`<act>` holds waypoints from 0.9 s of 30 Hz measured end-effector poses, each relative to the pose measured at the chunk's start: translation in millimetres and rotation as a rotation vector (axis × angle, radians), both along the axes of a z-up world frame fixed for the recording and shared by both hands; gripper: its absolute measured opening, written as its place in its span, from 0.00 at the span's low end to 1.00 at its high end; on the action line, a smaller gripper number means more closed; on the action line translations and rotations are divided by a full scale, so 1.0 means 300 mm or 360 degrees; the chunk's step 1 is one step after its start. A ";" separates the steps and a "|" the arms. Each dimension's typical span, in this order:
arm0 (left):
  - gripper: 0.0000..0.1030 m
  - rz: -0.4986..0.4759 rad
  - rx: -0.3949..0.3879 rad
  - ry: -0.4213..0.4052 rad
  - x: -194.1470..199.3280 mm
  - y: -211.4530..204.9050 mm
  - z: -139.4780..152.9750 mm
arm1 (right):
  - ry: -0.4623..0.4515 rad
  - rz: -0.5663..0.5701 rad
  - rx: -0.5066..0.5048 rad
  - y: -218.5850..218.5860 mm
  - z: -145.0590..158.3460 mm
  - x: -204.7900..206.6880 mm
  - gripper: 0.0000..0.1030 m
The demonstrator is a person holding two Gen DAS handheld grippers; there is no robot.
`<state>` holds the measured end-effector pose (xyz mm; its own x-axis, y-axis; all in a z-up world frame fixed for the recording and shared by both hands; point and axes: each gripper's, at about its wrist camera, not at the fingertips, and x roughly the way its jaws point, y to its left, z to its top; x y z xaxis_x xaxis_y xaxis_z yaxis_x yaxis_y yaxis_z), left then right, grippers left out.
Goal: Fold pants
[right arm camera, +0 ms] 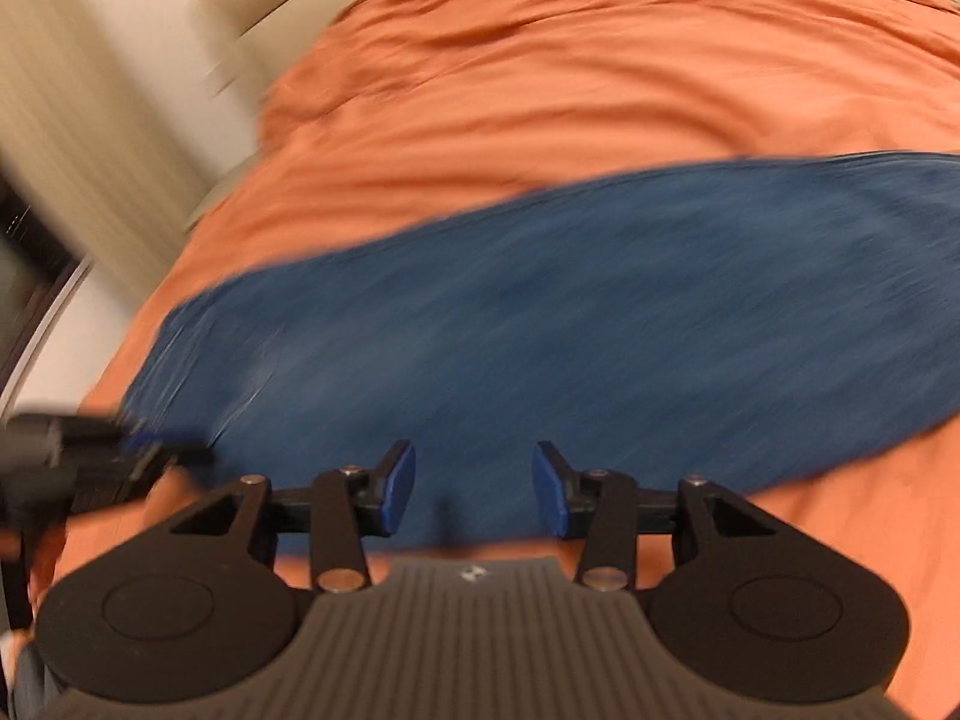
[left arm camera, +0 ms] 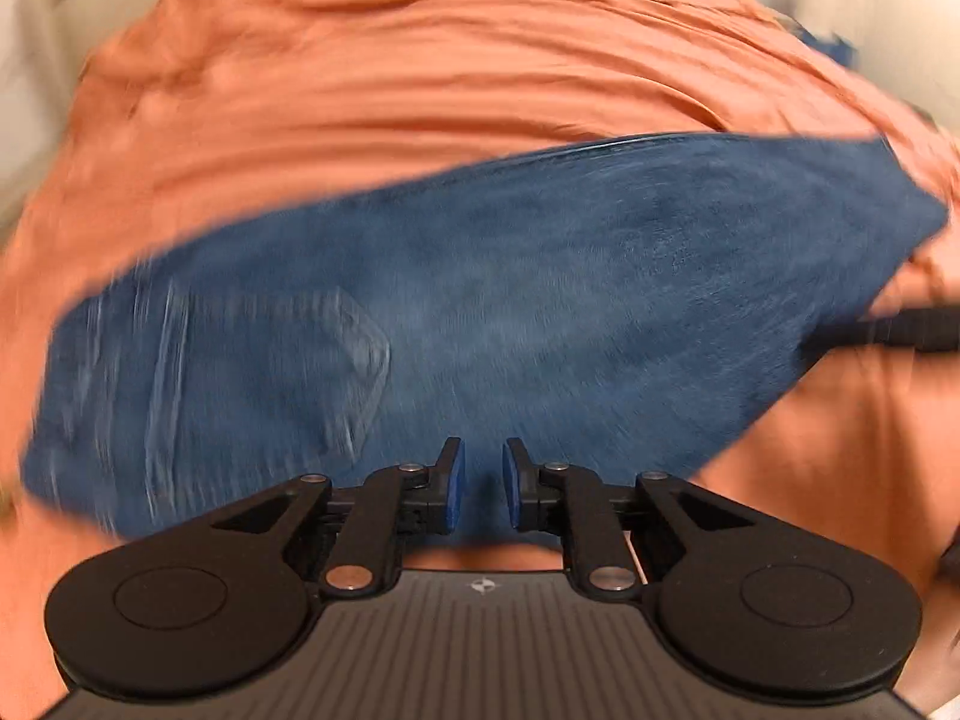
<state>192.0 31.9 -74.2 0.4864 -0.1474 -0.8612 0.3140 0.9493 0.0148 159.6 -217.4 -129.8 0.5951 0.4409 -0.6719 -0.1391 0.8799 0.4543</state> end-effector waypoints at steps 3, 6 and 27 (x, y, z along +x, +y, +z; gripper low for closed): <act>0.19 0.0126 -0.0164 0.0009 -0.038 0.019 -0.009 | -0.0048 0.0169 0.0014 0.155 -0.039 -0.090 0.40; 0.19 0.0236 -0.0196 -0.0067 -0.066 0.031 -0.036 | -0.0144 0.0318 -0.0102 0.290 -0.101 -0.141 0.45; 0.19 0.0430 -0.0379 -0.0117 -0.029 0.120 -0.070 | -0.0643 0.0533 -0.0460 0.535 -0.203 -0.092 0.40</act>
